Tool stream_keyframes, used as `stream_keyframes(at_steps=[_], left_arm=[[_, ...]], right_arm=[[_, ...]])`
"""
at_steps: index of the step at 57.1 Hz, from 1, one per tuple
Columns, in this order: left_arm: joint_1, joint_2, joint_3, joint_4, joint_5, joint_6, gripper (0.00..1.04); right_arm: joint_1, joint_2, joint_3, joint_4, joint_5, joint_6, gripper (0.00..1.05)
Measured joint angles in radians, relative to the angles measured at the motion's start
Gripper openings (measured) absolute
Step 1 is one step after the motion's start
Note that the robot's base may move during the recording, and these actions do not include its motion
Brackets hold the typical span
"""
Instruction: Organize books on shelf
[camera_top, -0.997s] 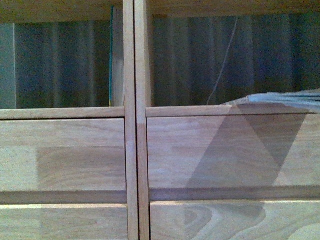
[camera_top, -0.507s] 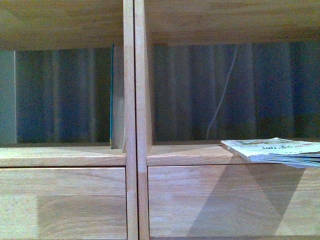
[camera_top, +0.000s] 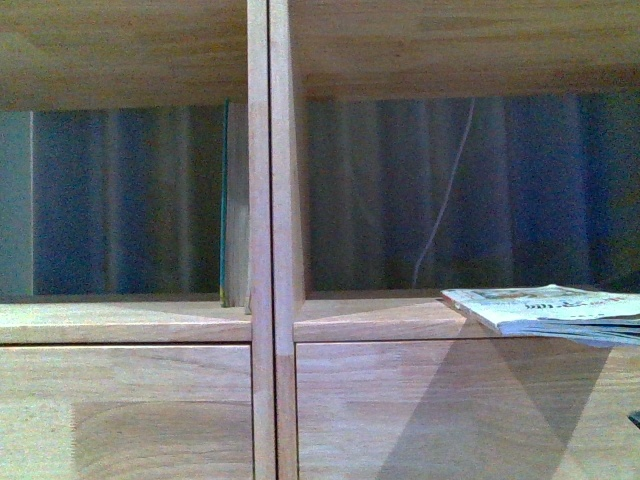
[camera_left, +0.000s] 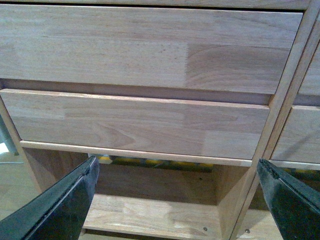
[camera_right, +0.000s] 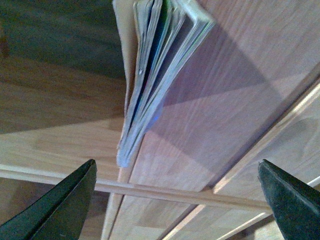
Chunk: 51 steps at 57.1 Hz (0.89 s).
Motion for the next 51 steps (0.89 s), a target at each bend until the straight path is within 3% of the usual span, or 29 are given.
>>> stream_keyframes(at_steps=[14, 44, 51], left_arm=[[0.000, 0.000, 0.000, 0.000, 0.000, 0.000, 0.97], [0.000, 0.000, 0.000, 0.000, 0.000, 0.000, 0.97], [0.000, 0.000, 0.000, 0.000, 0.000, 0.000, 0.97]], right_arm=[[0.026, 0.137, 0.113, -0.028, 0.117, 0.049, 0.98], [0.013, 0.239, 0.307, -0.143, 0.201, 0.054, 0.97], [0.020, 0.238, 0.328, -0.182, 0.229, 0.033, 0.82]])
